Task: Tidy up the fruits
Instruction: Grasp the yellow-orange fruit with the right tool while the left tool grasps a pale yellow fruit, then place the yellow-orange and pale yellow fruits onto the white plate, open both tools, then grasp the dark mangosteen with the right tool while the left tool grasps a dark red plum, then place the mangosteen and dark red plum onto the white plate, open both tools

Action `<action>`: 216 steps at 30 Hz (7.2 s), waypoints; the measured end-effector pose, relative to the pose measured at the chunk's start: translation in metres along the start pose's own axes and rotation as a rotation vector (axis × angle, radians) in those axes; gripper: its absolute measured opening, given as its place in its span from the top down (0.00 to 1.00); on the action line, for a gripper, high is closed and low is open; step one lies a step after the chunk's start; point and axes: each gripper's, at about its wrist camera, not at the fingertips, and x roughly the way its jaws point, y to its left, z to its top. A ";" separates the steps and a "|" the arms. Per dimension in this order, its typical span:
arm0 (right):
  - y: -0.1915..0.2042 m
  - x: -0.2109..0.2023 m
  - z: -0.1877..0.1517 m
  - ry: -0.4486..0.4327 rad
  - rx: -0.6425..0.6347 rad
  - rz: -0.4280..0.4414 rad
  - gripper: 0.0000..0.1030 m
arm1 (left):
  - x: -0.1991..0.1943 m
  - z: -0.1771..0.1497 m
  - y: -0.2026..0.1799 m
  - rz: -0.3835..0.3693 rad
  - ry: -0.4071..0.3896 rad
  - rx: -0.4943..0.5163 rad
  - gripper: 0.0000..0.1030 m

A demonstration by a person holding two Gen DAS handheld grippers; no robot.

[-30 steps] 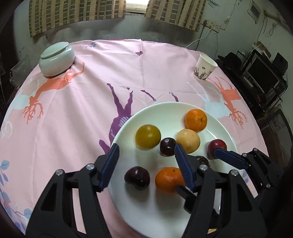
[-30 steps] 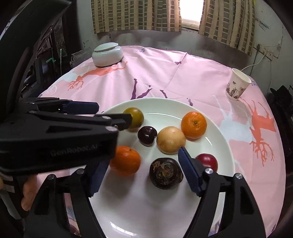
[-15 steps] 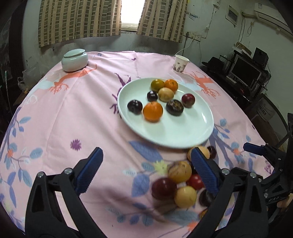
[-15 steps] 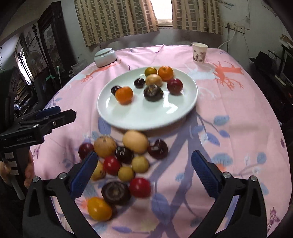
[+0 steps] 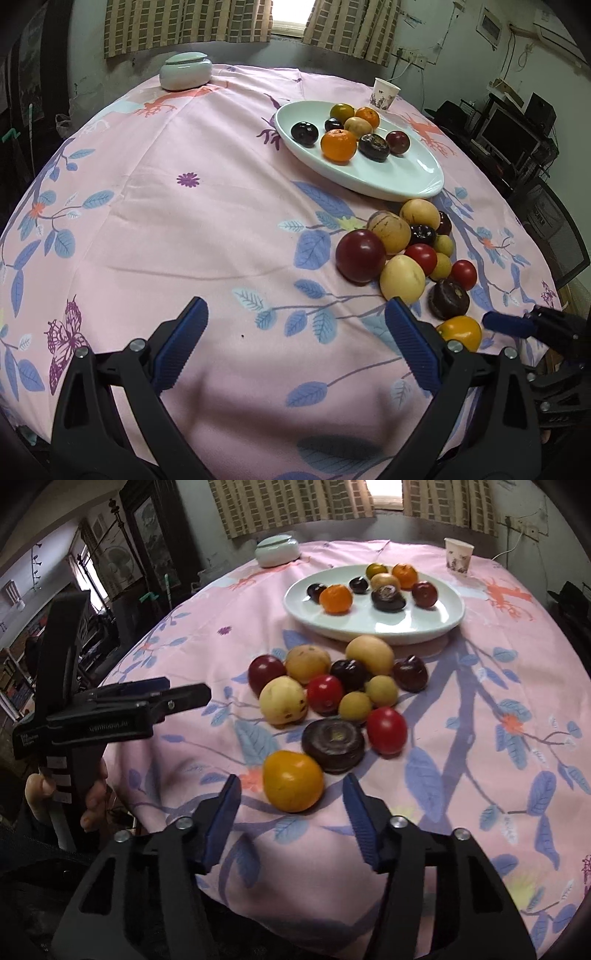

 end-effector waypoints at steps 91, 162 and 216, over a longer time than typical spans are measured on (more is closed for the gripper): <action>-0.100 0.099 0.224 -0.025 0.022 -0.063 0.62 | 0.151 0.230 -0.029 -0.049 0.115 0.072 0.62; -0.029 0.016 0.013 0.007 0.084 -0.160 0.57 | 0.046 0.027 -0.036 0.059 0.079 0.106 0.02; -0.070 0.008 0.135 -0.098 0.010 -0.141 0.57 | 0.064 0.154 -0.027 -0.034 0.049 0.108 0.61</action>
